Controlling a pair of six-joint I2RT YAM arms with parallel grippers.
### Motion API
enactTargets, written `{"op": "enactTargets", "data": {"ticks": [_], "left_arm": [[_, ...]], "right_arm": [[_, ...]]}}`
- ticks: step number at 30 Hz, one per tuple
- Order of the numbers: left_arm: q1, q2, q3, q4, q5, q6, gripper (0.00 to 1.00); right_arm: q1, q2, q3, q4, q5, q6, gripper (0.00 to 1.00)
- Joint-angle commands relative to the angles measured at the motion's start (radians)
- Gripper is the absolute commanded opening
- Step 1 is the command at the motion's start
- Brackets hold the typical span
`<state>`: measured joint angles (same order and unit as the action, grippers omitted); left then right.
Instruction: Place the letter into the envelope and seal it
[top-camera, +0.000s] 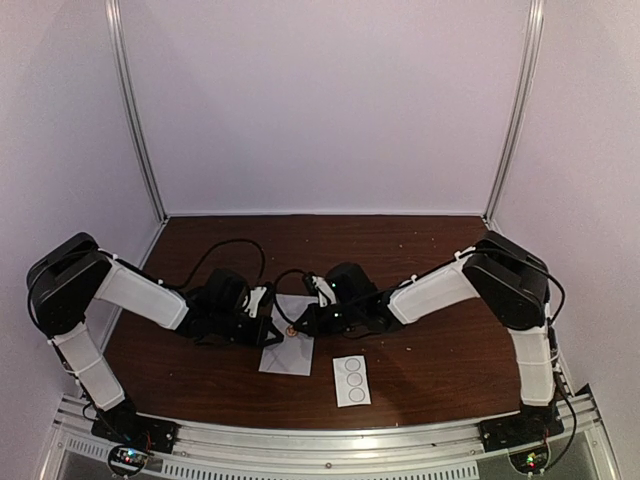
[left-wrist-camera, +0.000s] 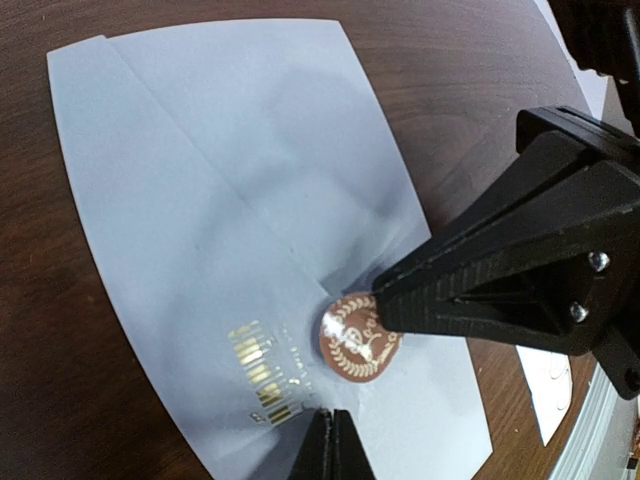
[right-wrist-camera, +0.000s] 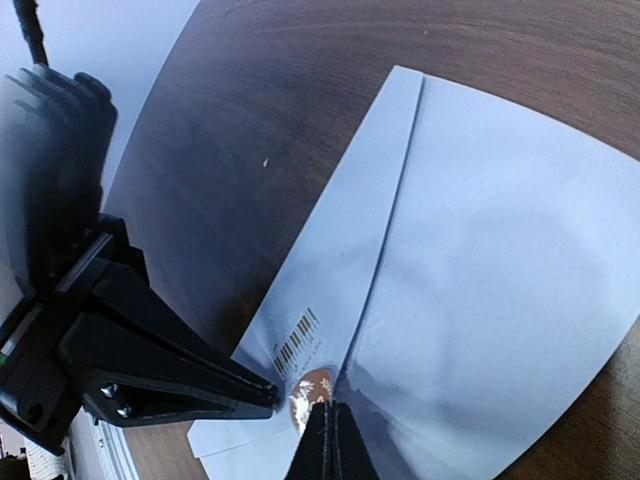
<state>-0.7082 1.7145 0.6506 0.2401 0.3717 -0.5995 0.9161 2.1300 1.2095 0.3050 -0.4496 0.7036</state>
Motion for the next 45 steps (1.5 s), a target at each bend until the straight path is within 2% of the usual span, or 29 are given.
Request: {"op": "enactTargets", "data": {"ticks": [1, 33, 45], "left_arm": [[0.001, 0.019, 0.000, 0.018, 0.013, 0.014, 0.00], [0.001, 0.007, 0.071, -0.027, -0.018, 0.043, 0.00], [0.001, 0.066, 0.073, -0.032, -0.048, 0.049, 0.00]], "right_arm": [[-0.012, 0.020, 0.024, 0.004, 0.006, -0.007, 0.00], [-0.017, 0.067, 0.046, -0.027, 0.000, -0.020, 0.00], [-0.017, 0.051, 0.045, -0.029, -0.001, -0.018, 0.00]]}}
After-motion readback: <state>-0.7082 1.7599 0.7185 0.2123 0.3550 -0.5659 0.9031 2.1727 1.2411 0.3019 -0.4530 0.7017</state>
